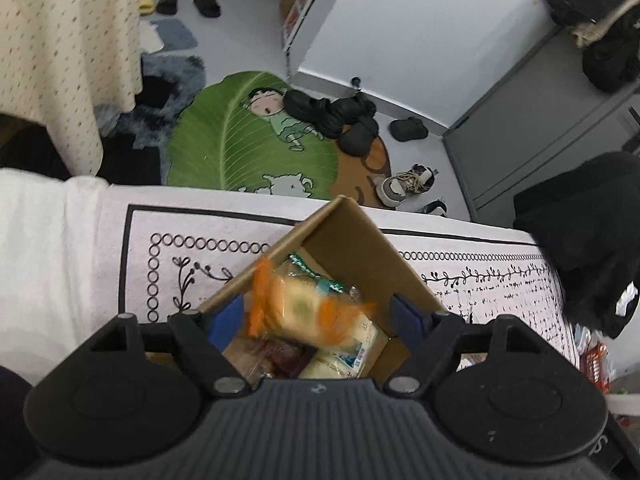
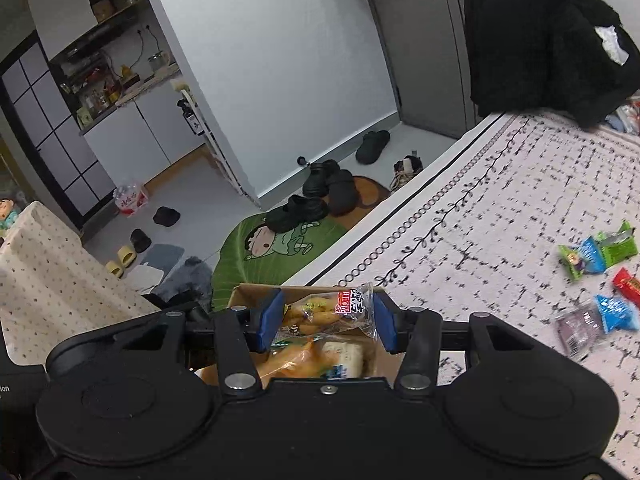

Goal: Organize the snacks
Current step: 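Open both tools to drop the packets into the box and withdraw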

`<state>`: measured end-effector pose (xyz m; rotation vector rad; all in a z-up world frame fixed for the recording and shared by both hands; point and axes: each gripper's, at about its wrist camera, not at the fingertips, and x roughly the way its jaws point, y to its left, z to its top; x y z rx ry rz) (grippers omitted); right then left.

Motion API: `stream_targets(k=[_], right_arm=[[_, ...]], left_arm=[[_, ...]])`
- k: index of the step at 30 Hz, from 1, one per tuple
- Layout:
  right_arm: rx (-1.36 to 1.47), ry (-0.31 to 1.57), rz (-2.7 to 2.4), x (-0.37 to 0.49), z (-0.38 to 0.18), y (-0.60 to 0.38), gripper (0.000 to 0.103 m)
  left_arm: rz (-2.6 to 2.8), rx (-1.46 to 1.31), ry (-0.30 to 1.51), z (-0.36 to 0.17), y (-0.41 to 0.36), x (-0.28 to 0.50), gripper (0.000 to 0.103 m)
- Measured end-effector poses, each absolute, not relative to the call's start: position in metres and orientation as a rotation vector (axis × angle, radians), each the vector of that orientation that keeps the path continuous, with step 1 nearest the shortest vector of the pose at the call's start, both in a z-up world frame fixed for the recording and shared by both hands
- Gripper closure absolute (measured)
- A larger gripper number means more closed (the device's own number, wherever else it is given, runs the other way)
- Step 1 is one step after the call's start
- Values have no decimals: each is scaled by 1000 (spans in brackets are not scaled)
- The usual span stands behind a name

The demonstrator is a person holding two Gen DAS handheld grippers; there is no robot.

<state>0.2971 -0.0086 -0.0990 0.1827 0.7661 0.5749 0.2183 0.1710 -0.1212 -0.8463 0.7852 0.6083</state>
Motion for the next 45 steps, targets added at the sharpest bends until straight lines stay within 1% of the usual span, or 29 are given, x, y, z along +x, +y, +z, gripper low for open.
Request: stream_targets(k=[5, 8, 10, 12, 16, 21, 24, 29, 33, 39, 45], right_arm=[[211, 788, 584, 299, -102, -7, 55], [234, 800, 603, 300, -101, -8, 52], [235, 803, 608, 300, -100, -10, 45], [235, 799, 605, 300, -99, -14, 40], [226, 790, 578, 299, -99, -27, 36], [245, 798, 535, 300, -103, -50, 35], [254, 800, 517, 299, -104, -63, 35], [248, 793, 497, 299, -103, -83, 34], [242, 779, 480, 299, -103, -104, 31], [253, 776, 441, 299, -108, -136, 31], [273, 768, 399, 299, -113, -171, 30]], left_arm=[[611, -890, 785, -123, 179, 214, 23], [609, -911, 776, -122, 180, 212, 22], [606, -922, 768, -121, 181, 211, 21], [607, -923, 761, -120, 180, 211, 20], [600, -916, 766, -120, 176, 214, 19], [565, -887, 776, -119, 164, 219, 18], [562, -847, 783, -117, 156, 221, 13], [553, -801, 796, -114, 142, 226, 10], [539, -740, 808, -111, 126, 231, 8], [486, -679, 788, -105, 100, 235, 0], [462, -626, 783, -106, 83, 239, 0]])
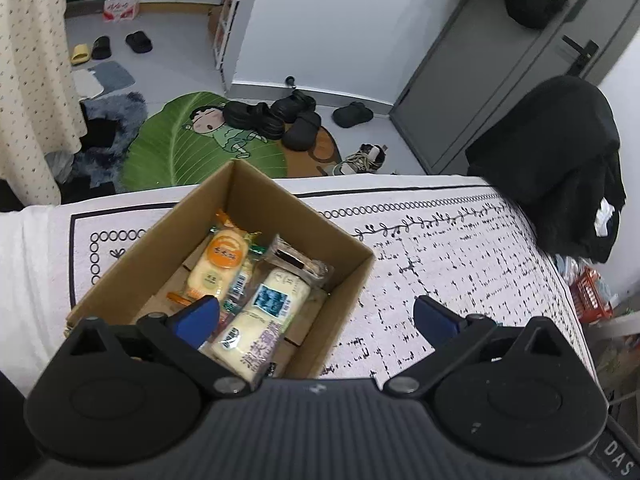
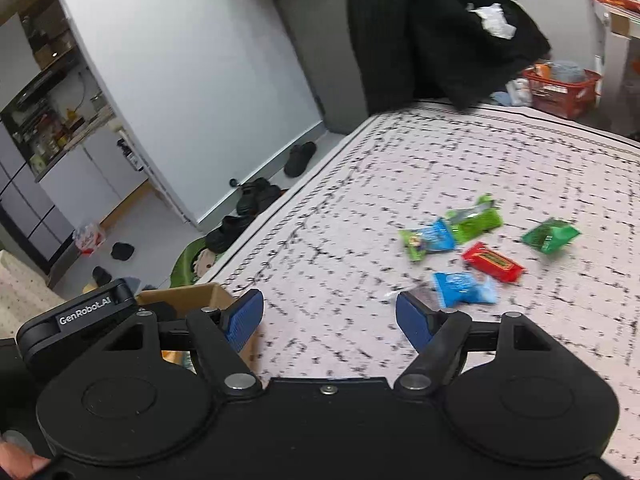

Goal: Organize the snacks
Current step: 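Open both tools to drop the packets into the box and withdraw, then grasp the clear purple packet with left tool while right tool grasps the red candy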

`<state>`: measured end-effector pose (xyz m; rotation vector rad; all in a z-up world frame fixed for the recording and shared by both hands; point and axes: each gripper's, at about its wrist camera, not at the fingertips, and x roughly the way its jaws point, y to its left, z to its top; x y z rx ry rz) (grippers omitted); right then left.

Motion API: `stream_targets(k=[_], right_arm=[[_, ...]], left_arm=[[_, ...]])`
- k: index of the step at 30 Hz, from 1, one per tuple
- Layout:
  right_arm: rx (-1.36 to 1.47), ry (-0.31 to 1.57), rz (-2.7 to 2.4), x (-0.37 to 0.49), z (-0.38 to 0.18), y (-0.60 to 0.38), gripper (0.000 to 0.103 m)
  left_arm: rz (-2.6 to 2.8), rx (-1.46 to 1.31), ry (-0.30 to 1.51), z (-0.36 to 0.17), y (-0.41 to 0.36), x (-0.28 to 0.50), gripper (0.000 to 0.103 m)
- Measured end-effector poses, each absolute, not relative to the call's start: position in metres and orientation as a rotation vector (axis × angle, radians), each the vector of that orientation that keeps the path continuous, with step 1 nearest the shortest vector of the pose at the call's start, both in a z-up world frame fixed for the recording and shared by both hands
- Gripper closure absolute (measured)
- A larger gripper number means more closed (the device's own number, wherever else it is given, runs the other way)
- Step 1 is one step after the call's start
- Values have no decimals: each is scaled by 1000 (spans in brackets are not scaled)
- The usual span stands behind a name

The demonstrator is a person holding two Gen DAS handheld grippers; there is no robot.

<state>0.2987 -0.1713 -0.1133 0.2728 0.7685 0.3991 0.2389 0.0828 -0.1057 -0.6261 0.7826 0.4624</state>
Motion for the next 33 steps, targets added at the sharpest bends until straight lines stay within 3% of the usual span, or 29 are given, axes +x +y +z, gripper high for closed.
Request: stream_targets(k=[14, 26, 33], right_arm=[[303, 762, 313, 313, -132, -244, 26], [375, 761, 229, 338, -181, -279, 26], [346, 776, 246, 365, -203, -276, 33]], left_arm=[[361, -509, 751, -108, 30, 251, 0], [289, -445, 778, -120, -13, 267, 0], [267, -401, 815, -131, -38, 290, 0]])
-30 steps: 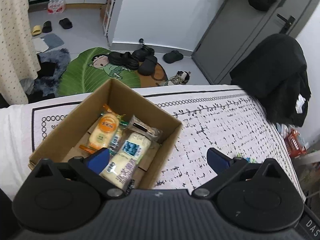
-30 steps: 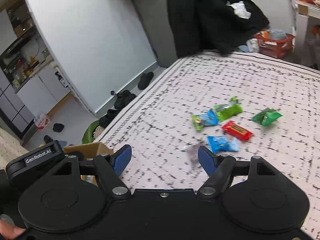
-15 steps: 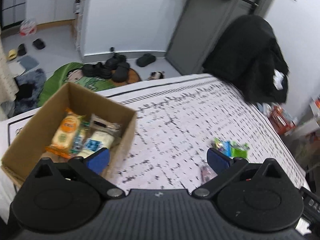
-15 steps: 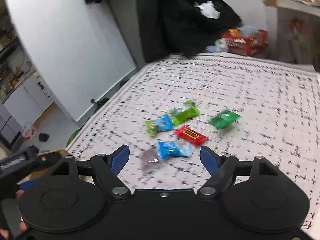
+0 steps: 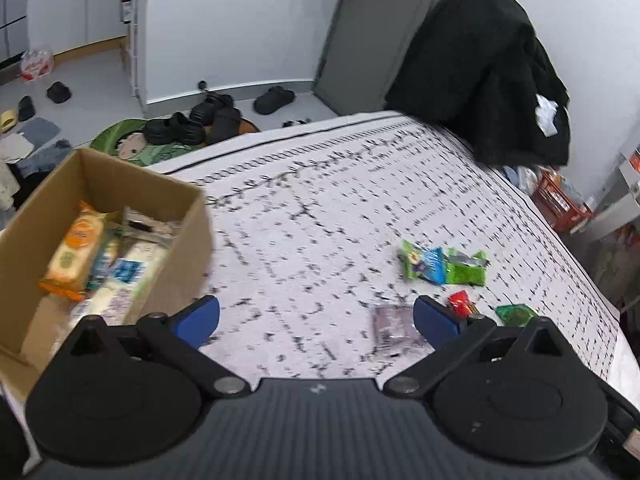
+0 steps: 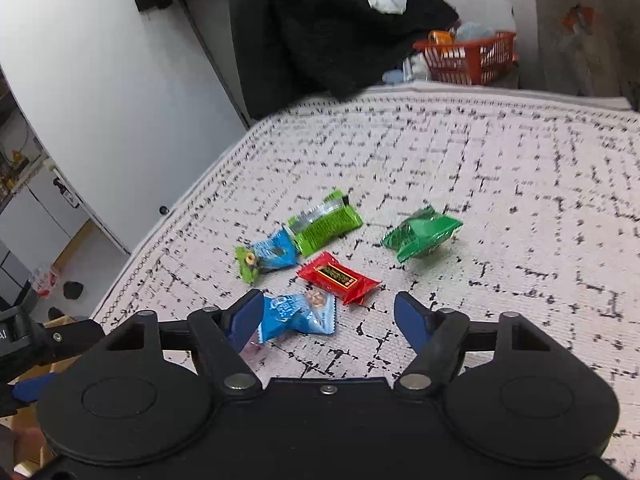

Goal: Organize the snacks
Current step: 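Grasp the clear purple packet with left tool while right tool grasps the red candy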

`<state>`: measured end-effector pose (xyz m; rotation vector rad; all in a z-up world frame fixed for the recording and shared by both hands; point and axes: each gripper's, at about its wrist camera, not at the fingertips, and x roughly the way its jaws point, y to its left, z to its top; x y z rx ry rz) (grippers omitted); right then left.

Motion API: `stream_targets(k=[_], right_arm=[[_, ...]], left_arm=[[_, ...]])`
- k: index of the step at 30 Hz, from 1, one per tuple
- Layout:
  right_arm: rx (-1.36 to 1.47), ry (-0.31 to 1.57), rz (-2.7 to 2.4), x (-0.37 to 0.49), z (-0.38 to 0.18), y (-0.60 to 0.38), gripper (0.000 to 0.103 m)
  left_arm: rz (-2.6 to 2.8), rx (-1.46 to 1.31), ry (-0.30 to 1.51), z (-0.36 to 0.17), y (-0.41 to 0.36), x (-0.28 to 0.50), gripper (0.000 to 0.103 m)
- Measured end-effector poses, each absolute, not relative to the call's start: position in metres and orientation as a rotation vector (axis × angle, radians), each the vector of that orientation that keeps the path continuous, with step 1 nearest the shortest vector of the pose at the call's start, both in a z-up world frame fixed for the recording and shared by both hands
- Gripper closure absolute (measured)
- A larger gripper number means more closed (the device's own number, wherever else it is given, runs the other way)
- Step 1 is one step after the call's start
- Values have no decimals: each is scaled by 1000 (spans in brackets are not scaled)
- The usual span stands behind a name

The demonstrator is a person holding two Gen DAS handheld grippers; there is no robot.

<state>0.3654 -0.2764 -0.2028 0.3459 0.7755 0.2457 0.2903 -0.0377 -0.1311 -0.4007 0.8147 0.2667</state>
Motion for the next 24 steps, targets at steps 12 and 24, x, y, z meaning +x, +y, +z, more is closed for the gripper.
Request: stream_targets(k=[12, 24], right_arm=[[312, 825, 217, 400, -229, -273, 34], [252, 846, 270, 423, -243, -268, 46]], left_arm=[[231, -416, 882, -165, -68, 326, 9], [253, -447, 965, -205, -84, 369, 40]])
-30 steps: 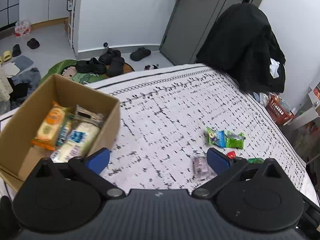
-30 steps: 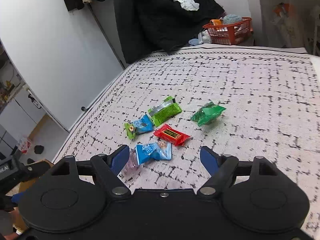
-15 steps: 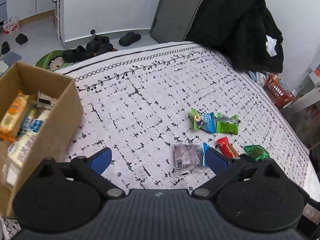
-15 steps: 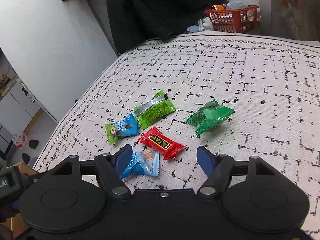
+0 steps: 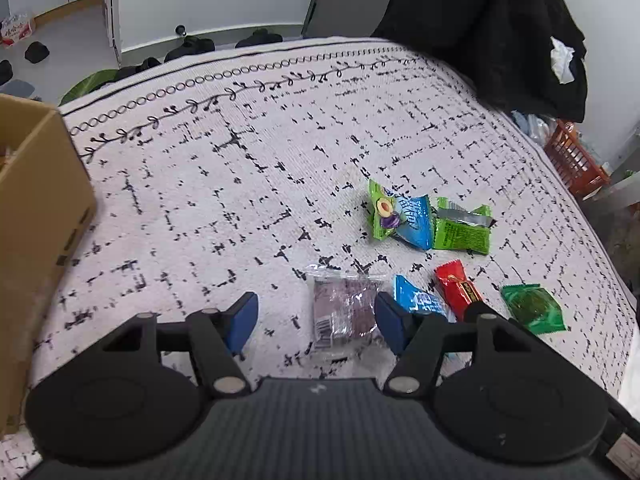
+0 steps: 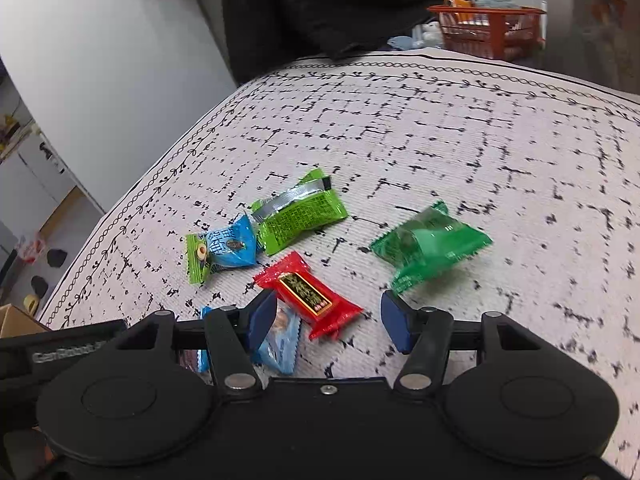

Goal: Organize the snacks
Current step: 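Grasp the clear purple packet with left tool while right tool grasps the red candy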

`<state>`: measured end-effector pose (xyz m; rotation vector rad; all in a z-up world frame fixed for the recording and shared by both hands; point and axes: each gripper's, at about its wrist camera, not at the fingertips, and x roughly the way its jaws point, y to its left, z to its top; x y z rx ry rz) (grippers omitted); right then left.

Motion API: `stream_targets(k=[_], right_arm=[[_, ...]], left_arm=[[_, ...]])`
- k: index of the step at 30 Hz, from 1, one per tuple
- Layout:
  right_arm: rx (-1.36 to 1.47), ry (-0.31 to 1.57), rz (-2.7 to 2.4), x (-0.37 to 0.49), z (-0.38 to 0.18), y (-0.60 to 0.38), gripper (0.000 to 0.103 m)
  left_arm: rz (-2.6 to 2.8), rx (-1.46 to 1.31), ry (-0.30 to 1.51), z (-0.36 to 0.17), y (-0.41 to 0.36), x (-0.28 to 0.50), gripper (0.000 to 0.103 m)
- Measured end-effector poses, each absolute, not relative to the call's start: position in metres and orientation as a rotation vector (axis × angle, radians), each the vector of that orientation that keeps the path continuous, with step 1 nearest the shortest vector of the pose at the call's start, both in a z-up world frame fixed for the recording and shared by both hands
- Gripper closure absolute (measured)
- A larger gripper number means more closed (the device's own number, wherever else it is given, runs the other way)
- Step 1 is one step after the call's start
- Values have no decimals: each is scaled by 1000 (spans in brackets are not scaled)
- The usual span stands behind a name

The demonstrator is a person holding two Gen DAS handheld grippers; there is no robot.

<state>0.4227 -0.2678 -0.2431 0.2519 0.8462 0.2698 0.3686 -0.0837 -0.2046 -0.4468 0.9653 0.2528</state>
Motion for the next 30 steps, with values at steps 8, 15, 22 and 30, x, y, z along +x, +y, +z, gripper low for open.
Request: stream_targets(k=[8, 15, 22, 30], right_arm=[[223, 835, 284, 427, -246, -267, 48], [168, 823, 299, 425, -246, -258, 51], [181, 865, 336, 423, -245, -256, 76], [219, 867, 357, 410, -231, -259, 82]], left_arm=[[251, -475, 1000, -220, -88, 386, 41], [247, -459, 1007, -221, -90, 388, 48], [245, -459, 1022, -210, -88, 379, 71], [280, -451, 989, -185, -78, 350, 72]])
